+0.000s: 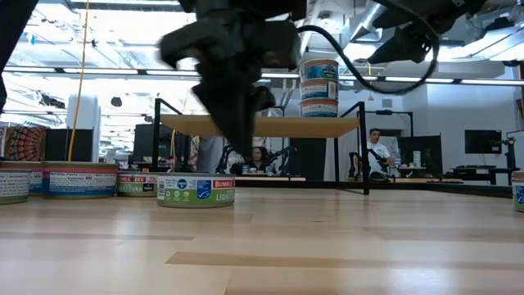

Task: Stack canned seafood by type on shelf
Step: Put the green tuna can on the shelf

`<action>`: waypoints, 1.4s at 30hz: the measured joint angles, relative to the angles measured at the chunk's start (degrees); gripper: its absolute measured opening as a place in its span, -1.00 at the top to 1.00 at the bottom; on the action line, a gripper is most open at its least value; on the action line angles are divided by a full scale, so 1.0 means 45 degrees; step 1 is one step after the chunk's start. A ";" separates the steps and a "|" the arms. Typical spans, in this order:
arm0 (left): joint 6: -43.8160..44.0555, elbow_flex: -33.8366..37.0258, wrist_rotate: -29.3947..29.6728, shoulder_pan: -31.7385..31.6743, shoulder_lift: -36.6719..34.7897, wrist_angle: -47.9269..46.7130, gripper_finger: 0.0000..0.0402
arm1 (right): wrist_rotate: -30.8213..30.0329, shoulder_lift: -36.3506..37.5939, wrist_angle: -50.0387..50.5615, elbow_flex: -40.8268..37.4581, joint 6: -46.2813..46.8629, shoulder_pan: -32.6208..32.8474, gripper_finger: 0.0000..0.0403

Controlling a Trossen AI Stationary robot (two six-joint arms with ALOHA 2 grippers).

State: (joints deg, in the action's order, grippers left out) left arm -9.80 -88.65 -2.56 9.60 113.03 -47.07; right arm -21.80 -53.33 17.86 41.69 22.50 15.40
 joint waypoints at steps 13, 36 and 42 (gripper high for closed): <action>0.2927 0.0813 0.4530 0.2178 -0.0024 0.0055 0.65 | -0.0618 0.0032 -0.0178 0.0000 0.0033 0.0098 -0.89; 0.6196 0.2924 0.7919 0.3727 0.0037 0.0738 0.38 | -0.0627 -0.0522 -0.1660 0.0005 -0.0081 0.0155 -0.89; 0.5991 0.3624 0.9294 0.4032 0.0050 0.0982 0.64 | -0.0623 -0.0517 -0.1808 0.0005 -0.0102 0.0156 -0.89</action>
State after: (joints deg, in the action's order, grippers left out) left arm 17.16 -72.34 39.26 27.74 113.26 -42.65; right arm -24.60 -55.66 9.72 41.71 22.04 16.10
